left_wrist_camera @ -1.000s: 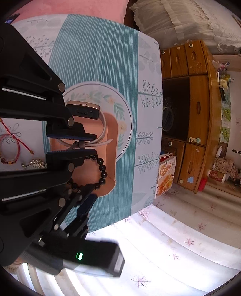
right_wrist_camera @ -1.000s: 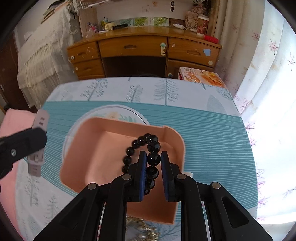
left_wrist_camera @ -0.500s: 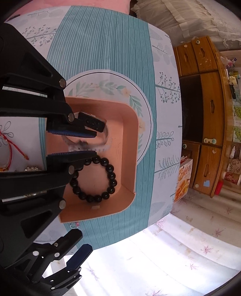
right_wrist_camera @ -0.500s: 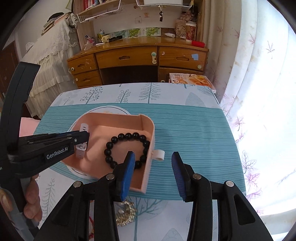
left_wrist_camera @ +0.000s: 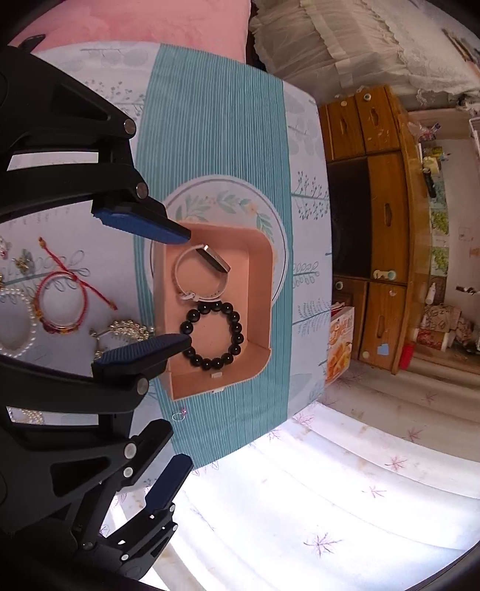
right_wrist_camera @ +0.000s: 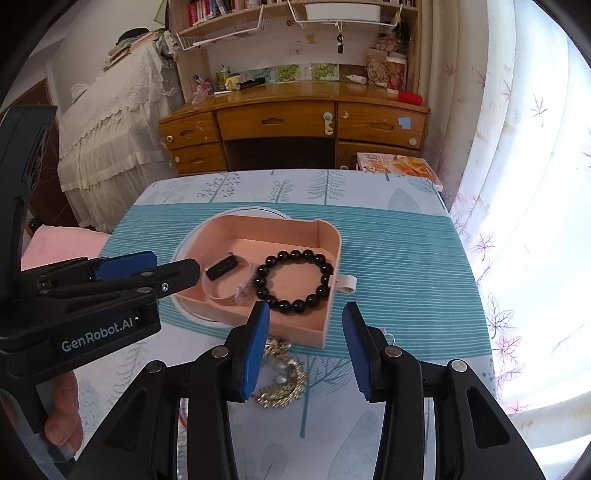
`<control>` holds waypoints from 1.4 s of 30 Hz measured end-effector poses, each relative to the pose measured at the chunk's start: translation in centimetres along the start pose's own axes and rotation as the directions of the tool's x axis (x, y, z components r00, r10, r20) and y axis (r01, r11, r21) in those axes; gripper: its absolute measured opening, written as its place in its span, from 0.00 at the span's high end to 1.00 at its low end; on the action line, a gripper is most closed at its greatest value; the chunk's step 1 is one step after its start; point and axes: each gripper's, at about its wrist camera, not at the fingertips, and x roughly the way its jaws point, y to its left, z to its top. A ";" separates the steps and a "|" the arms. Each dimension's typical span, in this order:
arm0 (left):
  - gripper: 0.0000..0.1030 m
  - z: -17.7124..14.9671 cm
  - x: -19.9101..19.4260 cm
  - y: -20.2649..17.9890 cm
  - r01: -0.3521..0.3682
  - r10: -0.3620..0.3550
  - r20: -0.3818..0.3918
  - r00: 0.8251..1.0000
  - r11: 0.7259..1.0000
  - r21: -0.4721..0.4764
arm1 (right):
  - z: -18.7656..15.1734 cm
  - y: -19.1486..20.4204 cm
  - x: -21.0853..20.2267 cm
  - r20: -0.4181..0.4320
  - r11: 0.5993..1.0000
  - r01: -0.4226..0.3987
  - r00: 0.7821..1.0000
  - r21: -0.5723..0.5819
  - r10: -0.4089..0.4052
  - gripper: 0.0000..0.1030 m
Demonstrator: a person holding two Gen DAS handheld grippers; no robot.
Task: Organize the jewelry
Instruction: 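Lower the watch into the pink box and open the left tool, then withdraw both tools from the box back over the remaining jewelry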
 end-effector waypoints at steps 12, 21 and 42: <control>0.54 -6.3 -9.3 2.1 0.017 -0.005 0.155 0.988 0.997 -0.072 | -3.7 2.2 -8.2 0.041 0.999 -0.033 0.999 -0.012 0.034 0.59; 0.54 -11.1 -11.2 1.8 -0.012 0.020 0.161 0.987 0.998 -0.055 | -6.4 2.5 -13.2 0.084 0.998 -0.058 0.995 -0.010 0.059 0.59; 0.54 -16.9 -10.6 0.8 -0.090 0.090 0.051 0.995 0.996 0.011 | -14.0 3.6 -14.5 0.017 0.992 -0.125 0.992 -0.027 0.126 0.49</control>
